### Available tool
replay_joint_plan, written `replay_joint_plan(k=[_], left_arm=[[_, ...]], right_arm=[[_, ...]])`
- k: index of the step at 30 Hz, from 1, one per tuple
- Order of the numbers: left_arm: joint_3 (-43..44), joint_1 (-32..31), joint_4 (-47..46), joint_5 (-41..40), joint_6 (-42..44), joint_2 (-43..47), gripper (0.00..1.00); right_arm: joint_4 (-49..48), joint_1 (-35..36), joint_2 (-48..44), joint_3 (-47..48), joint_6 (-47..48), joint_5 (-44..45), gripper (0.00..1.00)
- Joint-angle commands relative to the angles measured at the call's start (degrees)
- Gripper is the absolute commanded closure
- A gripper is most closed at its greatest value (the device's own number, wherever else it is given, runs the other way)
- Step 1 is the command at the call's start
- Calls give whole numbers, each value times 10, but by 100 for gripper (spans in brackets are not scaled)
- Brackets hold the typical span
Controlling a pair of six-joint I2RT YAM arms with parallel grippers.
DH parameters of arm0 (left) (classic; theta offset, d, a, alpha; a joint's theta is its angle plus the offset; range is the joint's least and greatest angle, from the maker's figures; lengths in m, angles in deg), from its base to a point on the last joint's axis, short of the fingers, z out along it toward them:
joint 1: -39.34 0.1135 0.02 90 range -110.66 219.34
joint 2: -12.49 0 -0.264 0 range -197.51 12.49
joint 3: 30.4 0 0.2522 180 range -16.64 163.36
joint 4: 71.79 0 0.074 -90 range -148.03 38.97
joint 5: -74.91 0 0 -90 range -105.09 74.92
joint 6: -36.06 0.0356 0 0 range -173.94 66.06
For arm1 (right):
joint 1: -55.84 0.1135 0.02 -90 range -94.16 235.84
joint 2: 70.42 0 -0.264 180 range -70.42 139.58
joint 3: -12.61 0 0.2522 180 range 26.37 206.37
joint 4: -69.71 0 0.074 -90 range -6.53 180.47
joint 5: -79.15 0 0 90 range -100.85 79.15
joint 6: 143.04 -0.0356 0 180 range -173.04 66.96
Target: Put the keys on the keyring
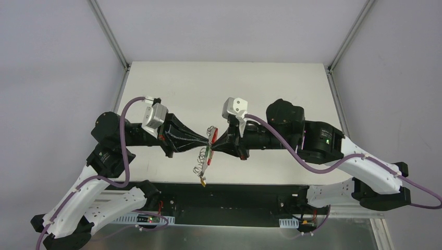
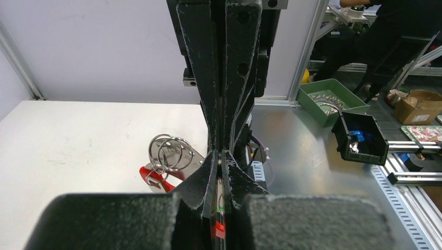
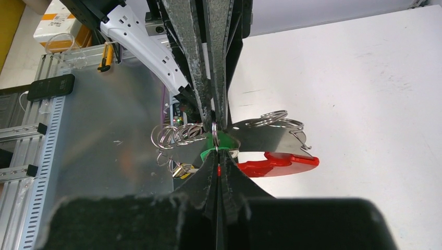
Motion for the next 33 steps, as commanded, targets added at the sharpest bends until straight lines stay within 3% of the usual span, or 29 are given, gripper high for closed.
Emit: replay_joint_plan(k=[1, 5, 10, 13, 33], left_arm=[[4, -3, -65, -19, -12, 10, 100], [4, -3, -68, -18, -14, 10, 100], [2, -3, -70, -16, -16, 11, 100], [1, -3, -70, -15, -16, 13, 100], [-5, -3, -79, -9, -23, 10, 100]], right_arm=[[-7, 0, -1, -12, -5, -28, 100], [-14, 0, 2, -16, -13, -27, 100], [-37, 0, -13, -25, -20, 2, 78], [-46, 0, -22, -27, -13, 9, 73], [-104, 2, -32, -26, 7, -4, 72]])
